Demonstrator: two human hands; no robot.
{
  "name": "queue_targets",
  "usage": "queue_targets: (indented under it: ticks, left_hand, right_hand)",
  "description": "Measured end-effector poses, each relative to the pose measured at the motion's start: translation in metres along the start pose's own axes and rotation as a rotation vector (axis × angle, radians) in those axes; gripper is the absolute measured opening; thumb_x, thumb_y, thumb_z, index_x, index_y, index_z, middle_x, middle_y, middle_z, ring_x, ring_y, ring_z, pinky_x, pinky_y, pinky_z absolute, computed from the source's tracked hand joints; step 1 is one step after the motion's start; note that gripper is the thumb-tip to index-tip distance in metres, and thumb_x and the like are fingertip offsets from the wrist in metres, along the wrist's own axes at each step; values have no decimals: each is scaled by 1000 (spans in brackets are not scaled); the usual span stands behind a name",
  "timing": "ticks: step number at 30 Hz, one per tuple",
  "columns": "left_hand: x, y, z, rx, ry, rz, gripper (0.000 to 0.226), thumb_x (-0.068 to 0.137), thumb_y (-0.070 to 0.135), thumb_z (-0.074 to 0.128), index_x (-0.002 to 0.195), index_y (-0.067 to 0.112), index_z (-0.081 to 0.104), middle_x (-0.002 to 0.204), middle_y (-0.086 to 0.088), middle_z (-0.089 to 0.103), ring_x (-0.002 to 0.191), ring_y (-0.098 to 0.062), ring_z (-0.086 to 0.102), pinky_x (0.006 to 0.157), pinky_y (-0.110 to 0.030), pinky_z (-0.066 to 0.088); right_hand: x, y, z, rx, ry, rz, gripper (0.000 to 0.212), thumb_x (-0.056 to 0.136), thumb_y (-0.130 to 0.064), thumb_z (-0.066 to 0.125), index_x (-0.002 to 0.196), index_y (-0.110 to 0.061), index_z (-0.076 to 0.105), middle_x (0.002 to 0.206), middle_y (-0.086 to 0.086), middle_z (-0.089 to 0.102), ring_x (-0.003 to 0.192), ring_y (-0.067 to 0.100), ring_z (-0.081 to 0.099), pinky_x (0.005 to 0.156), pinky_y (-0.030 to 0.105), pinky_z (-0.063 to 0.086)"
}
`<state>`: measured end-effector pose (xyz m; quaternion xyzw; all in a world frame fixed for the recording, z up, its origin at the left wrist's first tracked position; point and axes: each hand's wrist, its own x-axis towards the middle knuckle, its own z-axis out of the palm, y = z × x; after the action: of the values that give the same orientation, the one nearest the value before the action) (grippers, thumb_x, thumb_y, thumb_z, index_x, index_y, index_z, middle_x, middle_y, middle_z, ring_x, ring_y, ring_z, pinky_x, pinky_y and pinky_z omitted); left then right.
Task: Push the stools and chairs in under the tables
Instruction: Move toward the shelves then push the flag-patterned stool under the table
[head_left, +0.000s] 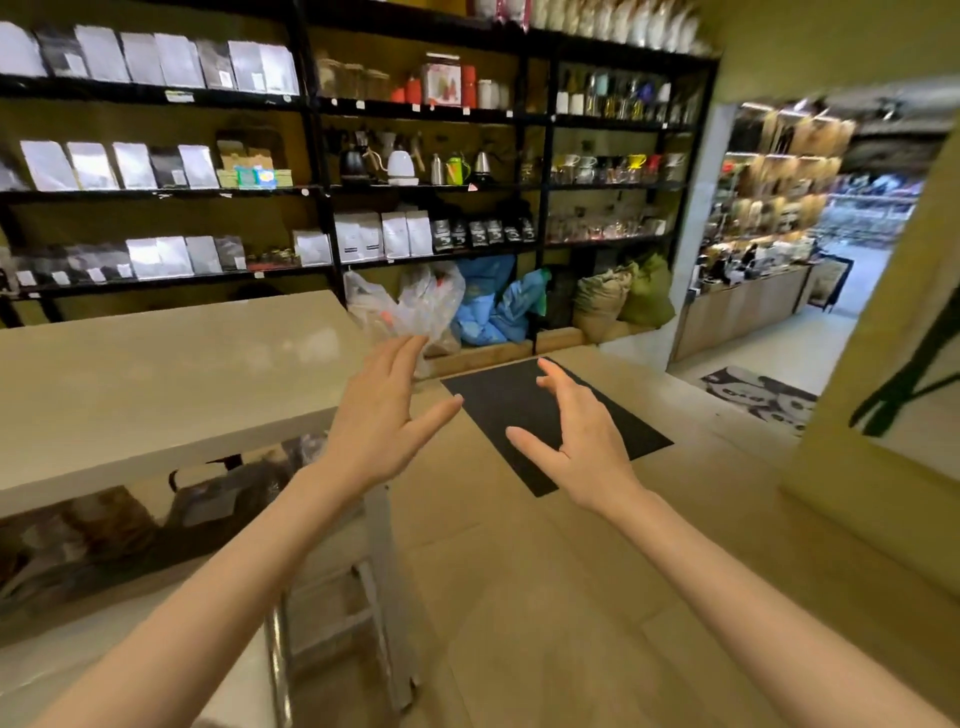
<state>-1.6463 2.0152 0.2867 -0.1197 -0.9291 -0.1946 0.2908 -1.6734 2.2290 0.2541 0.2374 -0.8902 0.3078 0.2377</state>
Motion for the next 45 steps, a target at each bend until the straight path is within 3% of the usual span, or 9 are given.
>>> queue_targets:
  ticks: [8, 15, 24, 28, 31, 33, 39, 43, 45]
  left_hand:
    - [129, 21, 100, 24, 87, -67, 78, 78, 65, 30, 137, 16, 42, 136, -9, 51, 132, -29, 35, 105, -50, 32]
    - [233, -20, 184, -69, 151, -117, 76, 79, 61, 42, 138, 13, 39, 137, -11, 48, 125, -25, 42, 100, -41, 34]
    - [393, -136, 278, -77, 168, -228, 71, 83, 46, 59, 141, 13, 34, 142, -10, 43, 129, -25, 38, 104, -45, 35]
    - [449, -185, 302, -44, 204, -314, 71, 85, 44, 61, 142, 14, 31, 145, -8, 38, 131, -23, 34, 105, -37, 29]
    - [482, -225, 321, -5, 208, -372, 75, 82, 51, 59, 141, 14, 32, 144, -7, 40, 130, -21, 35, 101, -30, 29]
    - [503, -257, 337, -4, 217, -427, 70, 85, 42, 62, 141, 12, 33, 143, -7, 40, 129, -21, 36, 101, -28, 28]
    - [571, -354, 375, 13, 250, -633, 66, 86, 35, 62, 140, 11, 32, 140, -10, 41, 127, -26, 39, 103, -41, 36]
    - [606, -412, 383, 6, 335, -782, 67, 87, 36, 61, 142, 15, 29, 144, -5, 38, 127, -19, 38, 98, -29, 34]
    - [612, -443, 383, 38, 358, -859, 67, 87, 37, 60, 142, 15, 29, 144, -3, 38, 128, -18, 38, 96, -26, 31]
  right_hand:
    - [99, 118, -16, -20, 66, 18, 80, 84, -52, 59, 146, -19, 21, 142, 1, 42, 129, 17, 37, 104, 40, 36]
    - [189, 213, 31, -8, 59, 76, 79, 84, -54, 57, 146, -22, 21, 142, -1, 42, 129, 15, 37, 103, 37, 38]
    - [384, 321, 120, 62, -25, -4, 66, 88, -41, 59, 143, -20, 28, 138, -1, 46, 125, 14, 40, 98, 29, 38]
    - [464, 354, 169, 150, -55, -18, 66, 88, -36, 61, 144, -19, 29, 138, 2, 45, 125, 17, 41, 97, 30, 38]
    - [522, 370, 214, 202, -90, -88, 64, 87, -31, 65, 140, -16, 35, 132, 5, 50, 120, 19, 46, 93, 28, 39]
    - [562, 381, 248, 240, -120, -130, 61, 85, -29, 67, 138, -15, 38, 127, 6, 54, 116, 19, 49, 89, 23, 38]
    - [690, 408, 345, 328, -268, -276, 60, 85, -31, 66, 137, -14, 39, 127, 5, 54, 114, 19, 48, 92, 27, 38]
    - [776, 410, 408, 359, -377, -398, 60, 85, -28, 66, 137, -16, 39, 128, 6, 53, 116, 22, 47, 95, 34, 40]
    - [810, 402, 440, 416, -429, -419, 61, 85, -26, 66, 138, -15, 39, 131, 5, 52, 117, 22, 47, 94, 32, 40]
